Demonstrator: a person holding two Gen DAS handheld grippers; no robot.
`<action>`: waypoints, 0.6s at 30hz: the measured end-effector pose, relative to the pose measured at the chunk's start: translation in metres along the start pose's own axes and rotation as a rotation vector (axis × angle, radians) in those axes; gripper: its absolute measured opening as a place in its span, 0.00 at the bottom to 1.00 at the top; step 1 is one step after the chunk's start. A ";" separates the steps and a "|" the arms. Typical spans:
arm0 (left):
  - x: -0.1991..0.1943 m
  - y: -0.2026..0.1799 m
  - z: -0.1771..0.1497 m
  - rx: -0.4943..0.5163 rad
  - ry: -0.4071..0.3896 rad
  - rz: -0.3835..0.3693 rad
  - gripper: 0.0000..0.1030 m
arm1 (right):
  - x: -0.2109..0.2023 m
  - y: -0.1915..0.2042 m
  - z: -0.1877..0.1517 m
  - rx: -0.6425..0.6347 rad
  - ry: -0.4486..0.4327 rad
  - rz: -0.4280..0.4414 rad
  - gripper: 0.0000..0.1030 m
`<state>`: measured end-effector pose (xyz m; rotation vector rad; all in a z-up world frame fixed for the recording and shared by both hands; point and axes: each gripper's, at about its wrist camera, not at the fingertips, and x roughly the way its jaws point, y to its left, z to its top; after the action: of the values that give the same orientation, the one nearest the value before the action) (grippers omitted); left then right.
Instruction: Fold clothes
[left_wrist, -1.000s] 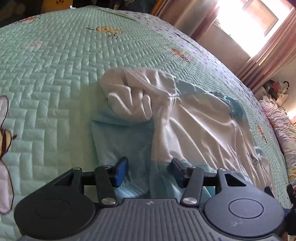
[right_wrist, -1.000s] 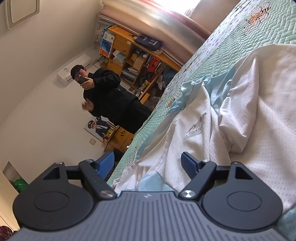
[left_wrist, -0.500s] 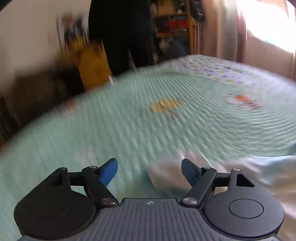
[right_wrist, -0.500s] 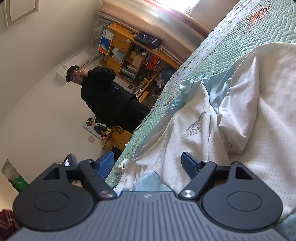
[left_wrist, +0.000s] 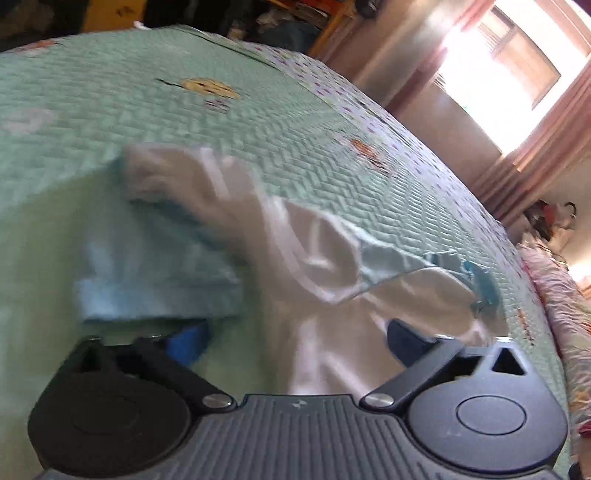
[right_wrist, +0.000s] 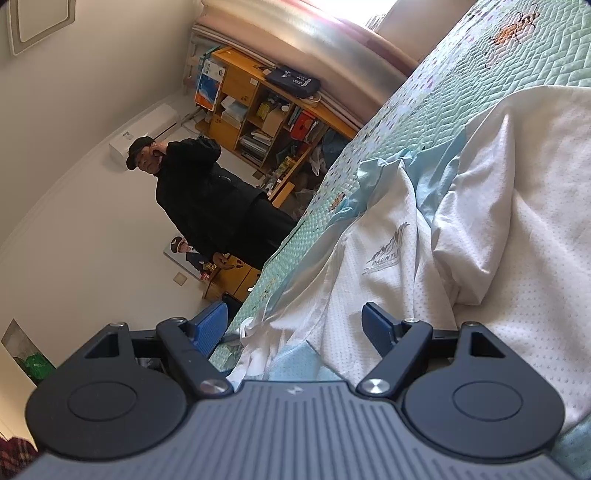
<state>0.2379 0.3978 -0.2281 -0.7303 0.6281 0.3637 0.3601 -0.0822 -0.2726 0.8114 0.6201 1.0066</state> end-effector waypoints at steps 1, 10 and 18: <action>0.007 -0.002 0.004 -0.005 0.008 -0.026 0.99 | 0.000 0.000 0.000 0.000 0.001 -0.001 0.78; 0.060 -0.007 0.048 -0.039 -0.048 -0.076 0.74 | 0.003 0.000 0.001 -0.012 0.021 -0.009 0.78; 0.036 -0.028 0.079 0.218 -0.167 0.071 0.05 | 0.005 0.001 0.002 -0.009 0.025 -0.021 0.78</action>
<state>0.3115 0.4382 -0.1919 -0.4654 0.5264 0.4099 0.3633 -0.0786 -0.2713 0.7834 0.6439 1.0012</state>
